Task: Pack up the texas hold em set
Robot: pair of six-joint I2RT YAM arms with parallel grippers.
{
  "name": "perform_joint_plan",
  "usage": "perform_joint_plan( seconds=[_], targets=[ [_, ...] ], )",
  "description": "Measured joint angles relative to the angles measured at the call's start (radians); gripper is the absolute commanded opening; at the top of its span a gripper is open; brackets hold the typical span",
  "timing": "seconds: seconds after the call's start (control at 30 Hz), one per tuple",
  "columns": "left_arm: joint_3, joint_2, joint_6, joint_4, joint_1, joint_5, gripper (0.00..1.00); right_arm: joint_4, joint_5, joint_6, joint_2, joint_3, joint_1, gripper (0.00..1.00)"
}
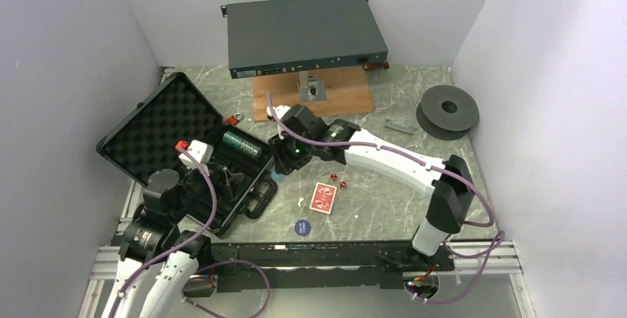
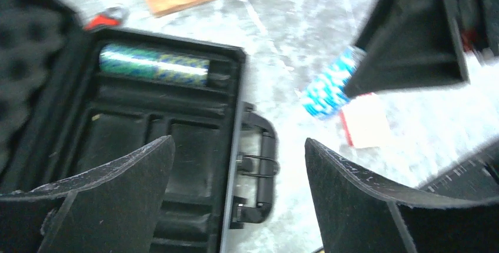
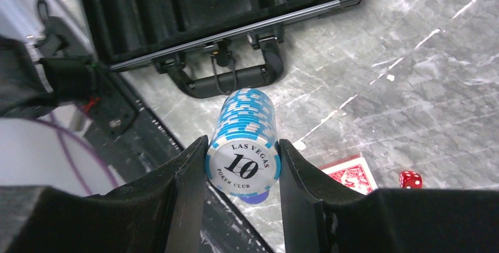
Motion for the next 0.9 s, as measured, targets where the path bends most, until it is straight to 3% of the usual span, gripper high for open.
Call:
perform_joint_plan(
  seconds=[0.3, 0.53, 0.9],
  targets=[
    [-0.031, 0.1, 0.021, 0.143, -0.016, 0.494, 0.85, 0.003, -0.285, -0.1, -0.125, -0.013, -0.076, 0.0],
    [-0.061, 0.126, -0.028, 0.271, -0.023, 0.755, 0.84, -0.009, -0.415, -0.149, -0.138, -0.013, -0.066, 0.0],
    [-0.063, 0.193, -0.039, 0.312, -0.084, 0.853, 0.75, -0.024, -0.548, -0.188, -0.138, -0.013, -0.065, 0.0]
  ],
)
